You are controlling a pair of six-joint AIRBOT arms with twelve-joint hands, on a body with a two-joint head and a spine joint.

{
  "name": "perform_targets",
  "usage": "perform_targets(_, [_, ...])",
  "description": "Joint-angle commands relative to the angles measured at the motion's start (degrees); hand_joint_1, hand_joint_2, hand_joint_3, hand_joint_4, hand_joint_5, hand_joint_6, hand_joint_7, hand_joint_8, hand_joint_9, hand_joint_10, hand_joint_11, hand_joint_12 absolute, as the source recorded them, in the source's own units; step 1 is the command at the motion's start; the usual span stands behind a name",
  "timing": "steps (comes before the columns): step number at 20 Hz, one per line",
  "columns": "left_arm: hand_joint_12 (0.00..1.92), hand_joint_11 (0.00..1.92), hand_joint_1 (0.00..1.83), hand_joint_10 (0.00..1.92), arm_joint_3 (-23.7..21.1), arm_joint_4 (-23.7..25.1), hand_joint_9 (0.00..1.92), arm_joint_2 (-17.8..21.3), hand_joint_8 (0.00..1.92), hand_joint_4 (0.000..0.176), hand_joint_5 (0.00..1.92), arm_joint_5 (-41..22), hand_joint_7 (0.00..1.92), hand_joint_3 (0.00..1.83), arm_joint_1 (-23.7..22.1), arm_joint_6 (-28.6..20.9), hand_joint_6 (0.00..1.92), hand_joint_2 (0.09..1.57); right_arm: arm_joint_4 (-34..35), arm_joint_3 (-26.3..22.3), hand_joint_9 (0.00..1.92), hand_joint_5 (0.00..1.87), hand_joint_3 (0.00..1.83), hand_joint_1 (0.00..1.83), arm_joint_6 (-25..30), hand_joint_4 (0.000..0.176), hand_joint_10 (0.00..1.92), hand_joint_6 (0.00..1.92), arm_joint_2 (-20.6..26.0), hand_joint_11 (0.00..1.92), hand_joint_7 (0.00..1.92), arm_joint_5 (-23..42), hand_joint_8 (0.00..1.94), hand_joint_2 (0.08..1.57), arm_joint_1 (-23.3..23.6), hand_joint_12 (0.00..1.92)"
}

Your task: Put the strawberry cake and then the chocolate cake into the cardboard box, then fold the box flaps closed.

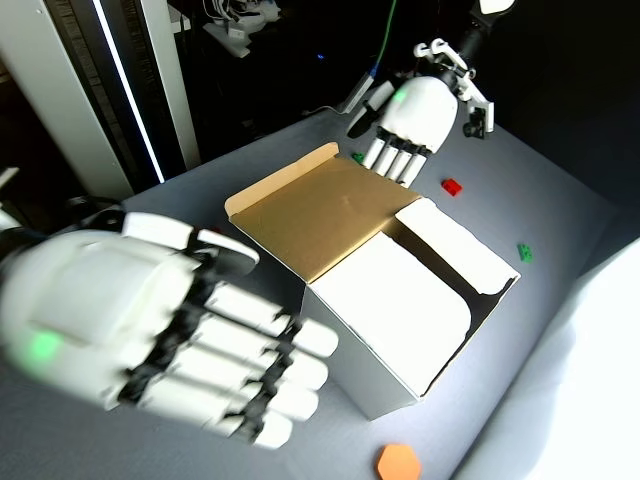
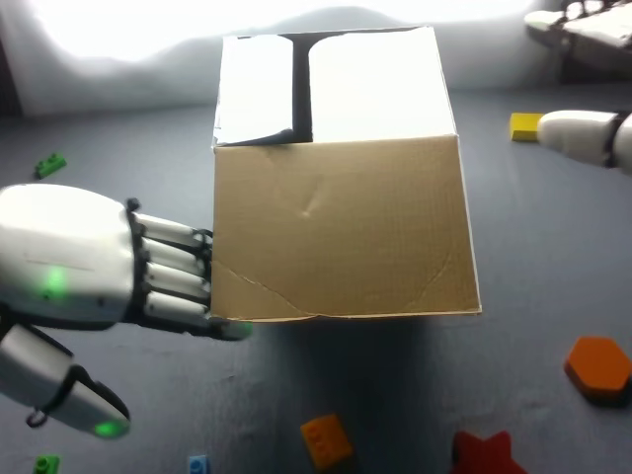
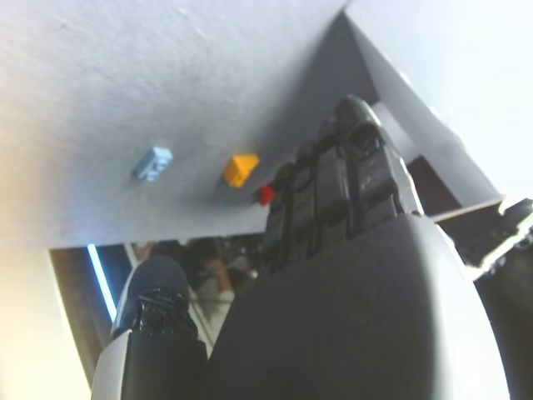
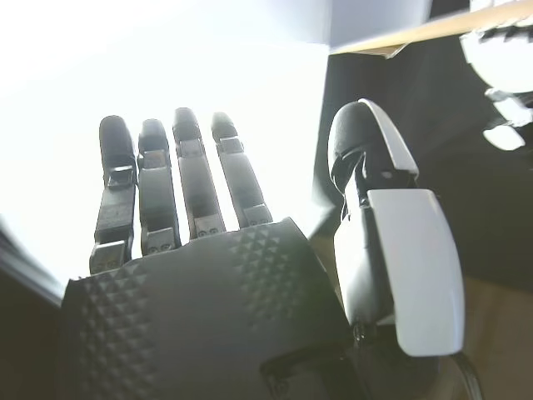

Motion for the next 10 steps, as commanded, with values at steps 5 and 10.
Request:
perform_targets(5, [0.56,0.0,0.0,0.0,-5.2,-4.7,0.14,2.0,0.0,0.0,0.1,-0.4,0.13,0.0,-1.5,-0.6,0.0,1.25,9.0,-0.5,0.14,0.11,0.0,0.0,-3.7,0.0,0.01,0.0,2.6,0.0,0.17,7.2,0.01,1.28,0.0,0.66])
perform_targets(10, [0.59,0.0,0.0,0.0,-6.3,-2.3,0.14,4.8,0.0,0.0,0.09,-3.9,0.13,0.0,-8.5,-5.6,0.0,1.25,11.0,-0.3,0.14,0.11,0.0,0.0,-4.1,0.0,0.0,0.0,1.7,0.0,0.17,8.7,0.0,1.27,0.0,0.67])
